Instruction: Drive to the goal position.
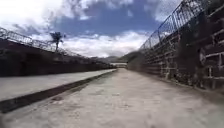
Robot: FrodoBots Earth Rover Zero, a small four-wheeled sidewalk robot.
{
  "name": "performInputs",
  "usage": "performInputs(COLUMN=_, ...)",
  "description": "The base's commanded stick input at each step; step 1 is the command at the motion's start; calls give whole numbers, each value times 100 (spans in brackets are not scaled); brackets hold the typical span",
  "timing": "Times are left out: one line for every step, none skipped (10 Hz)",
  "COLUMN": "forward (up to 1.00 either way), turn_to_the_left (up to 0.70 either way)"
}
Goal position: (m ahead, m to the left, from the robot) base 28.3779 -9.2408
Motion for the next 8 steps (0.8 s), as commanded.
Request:
performInputs(forward=100, turn_to_the_left=0)
performInputs(forward=100, turn_to_the_left=0)
performInputs(forward=100, turn_to_the_left=0)
performInputs(forward=100, turn_to_the_left=0)
performInputs(forward=100, turn_to_the_left=0)
performInputs(forward=100, turn_to_the_left=0)
performInputs(forward=100, turn_to_the_left=0)
performInputs(forward=100, turn_to_the_left=0)
